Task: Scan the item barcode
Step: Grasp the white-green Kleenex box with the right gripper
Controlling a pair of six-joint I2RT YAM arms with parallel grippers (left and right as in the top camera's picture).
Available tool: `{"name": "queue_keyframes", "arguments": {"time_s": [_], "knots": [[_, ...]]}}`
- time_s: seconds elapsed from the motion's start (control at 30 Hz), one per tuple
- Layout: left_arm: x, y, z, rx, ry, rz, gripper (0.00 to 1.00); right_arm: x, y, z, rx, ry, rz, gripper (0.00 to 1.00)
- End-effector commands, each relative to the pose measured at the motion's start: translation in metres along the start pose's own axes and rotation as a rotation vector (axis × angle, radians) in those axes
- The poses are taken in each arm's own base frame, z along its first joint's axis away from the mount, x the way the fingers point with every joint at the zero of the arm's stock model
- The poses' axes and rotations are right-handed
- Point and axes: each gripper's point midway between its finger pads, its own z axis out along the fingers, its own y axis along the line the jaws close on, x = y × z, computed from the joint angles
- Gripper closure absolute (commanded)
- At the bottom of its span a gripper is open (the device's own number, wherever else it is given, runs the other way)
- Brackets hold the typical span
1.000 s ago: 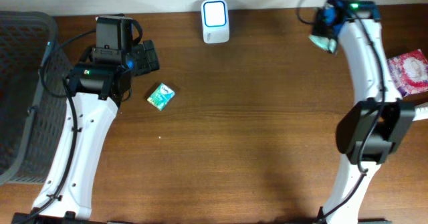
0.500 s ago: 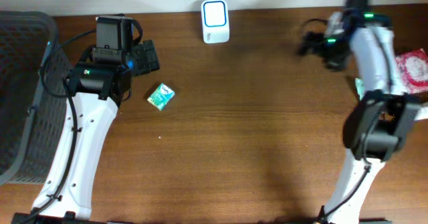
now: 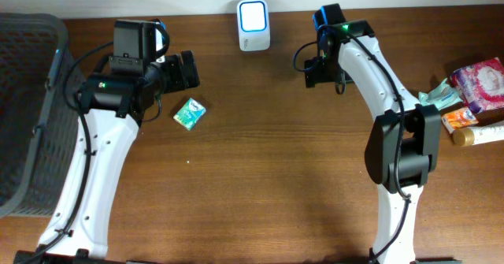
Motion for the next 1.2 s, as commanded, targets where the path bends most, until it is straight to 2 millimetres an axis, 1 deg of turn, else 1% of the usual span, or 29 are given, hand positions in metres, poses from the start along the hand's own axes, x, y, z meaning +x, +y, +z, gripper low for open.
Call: {"name": "queue_keyframes", "arguments": {"time_s": [0.0, 0.03, 0.07, 0.1, 0.17, 0.2, 0.23, 0.27, 0.3, 0.33, 0.37, 0.43, 0.5, 0.6, 0.63, 0.67, 0.7, 0.73, 0.77, 0.8, 0.83, 0.87, 0.9, 0.97, 1.0, 1.03, 1.07, 1.1, 1.17], "knots": [[0.028, 0.005, 0.035, 0.008, 0.146, 0.268, 0.0, 0.001, -0.006, 0.004, 0.029, 0.006, 0.009, 0.01], [0.047, 0.022, 0.054, -0.041, 0.242, 0.288, 0.36, 0.001, -0.006, 0.004, 0.029, 0.006, 0.009, 0.01], [0.057, 0.033, 0.065, -0.06, 0.297, 0.272, 0.67, 0.001, -0.006, 0.004, 0.029, 0.006, 0.009, 0.01], [0.067, 0.046, 0.082, -0.08, 0.347, 0.248, 0.83, 0.001, -0.006, 0.004, 0.029, 0.006, 0.009, 0.01], [0.073, 0.067, 0.121, -0.104, 0.377, 0.213, 0.87, 0.001, -0.006, 0.004, 0.029, 0.006, 0.009, 0.01], [0.078, 0.073, 0.137, -0.118, 0.39, 0.211, 0.8, 0.001, -0.006, 0.004, 0.029, 0.006, 0.009, 0.01], [0.086, 0.083, 0.15, -0.164, 0.415, 0.22, 0.82, 0.001, -0.006, 0.004, 0.029, 0.006, 0.009, 0.01], [0.094, 0.097, 0.158, -0.233, 0.446, 0.233, 0.89, 0.001, -0.006, 0.004, 0.029, 0.006, 0.009, 0.01], [0.11, 0.107, 0.17, -0.272, 0.498, 0.243, 0.91, 0.001, -0.006, 0.004, 0.029, 0.006, 0.009, 0.01], [0.121, 0.105, 0.18, -0.249, 0.529, 0.238, 0.97, 0.001, -0.006, 0.004, 0.029, 0.006, 0.009, 0.01], [0.13, 0.096, 0.19, -0.199, 0.547, 0.23, 0.98, 0.001, -0.006, 0.004, 0.029, 0.006, 0.009, 0.01], [0.148, 0.065, 0.201, -0.067, 0.584, 0.221, 0.97, 0.001, -0.006, 0.004, 0.029, 0.006, 0.009, 0.01], [0.166, 0.005, 0.199, 0.121, 0.625, 0.21, 1.0, 0.001, -0.006, 0.004, 0.029, 0.006, 0.009, 0.01], [0.175, -0.075, 0.189, 0.213, 0.613, 0.256, 1.0, 0.001, -0.006, 0.004, 0.029, 0.006, 0.009, 0.01], [0.182, -0.124, 0.176, 0.303, 0.626, 0.22, 1.0, 0.001, -0.006, 0.004, 0.029, 0.006, 0.009, 0.01], [0.19, -0.185, 0.157, 0.464, 0.626, 0.238, 1.0, 0.001, -0.006, 0.004, 0.029, 0.006, 0.009, 0.01], [0.191, -0.209, 0.147, 0.504, 0.613, 0.26, 1.0, 0.001, -0.006, 0.004, 0.029, 0.006, 0.009, 0.01], [0.183, -0.236, 0.134, 0.516, 0.564, 0.321, 0.96, 0.001, -0.006, 0.004, 0.029, 0.006, 0.009, 0.01], [0.167, -0.24, 0.128, 0.473, 0.522, 0.344, 0.93, 0.001, -0.006, 0.004, 0.029, 0.006, 0.009, 0.01], [0.133, -0.227, 0.121, 0.363, 0.453, 0.353, 0.77, 0.001, -0.006, 0.004, 0.029, 0.006, 0.009, 0.01], [0.103, -0.206, 0.117, 0.258, 0.401, 0.344, 0.77, 0.001, -0.006, 0.004, 0.029, 0.006, 0.009, 0.01], [0.074, -0.172, 0.11, 0.151, 0.377, 0.312, 0.75, 0.001, -0.006, 0.004, 0.029, 0.006, 0.009, 0.01], [0.058, -0.136, 0.107, 0.086, 0.398, 0.258, 0.7, 0.001, -0.006, 0.004, 0.029, 0.006, 0.009, 0.01], [0.046, -0.069, 0.111, -0.007, 0.459, 0.147, 0.37, 0.001, -0.006, 0.004, 0.029, 0.006, 0.009, 0.01], [0.041, -0.042, 0.112, -0.041, 0.474, 0.097, 0.34, 0.001, -0.006, 0.004, 0.029, 0.005, 0.009, 0.01], [0.034, -0.017, 0.112, -0.069, 0.476, 0.048, 0.18, -0.012, -0.003, 0.004, 0.017, -0.049, 0.022, 0.01], [0.031, -0.001, 0.112, -0.086, 0.475, 0.019, 0.01, -0.024, 0.011, 0.003, -0.061, -0.09, 0.037, 0.01], [0.025, 0.02, 0.112, -0.138, 0.462, 0.0, 0.01, 0.02, 0.062, -0.01, -0.374, 0.111, 0.033, 0.01], [0.026, 0.048, 0.115, -0.215, 0.465, -0.019, 0.01, 0.029, 0.094, -0.027, -0.576, 0.169, 0.033, 0.01]]}}
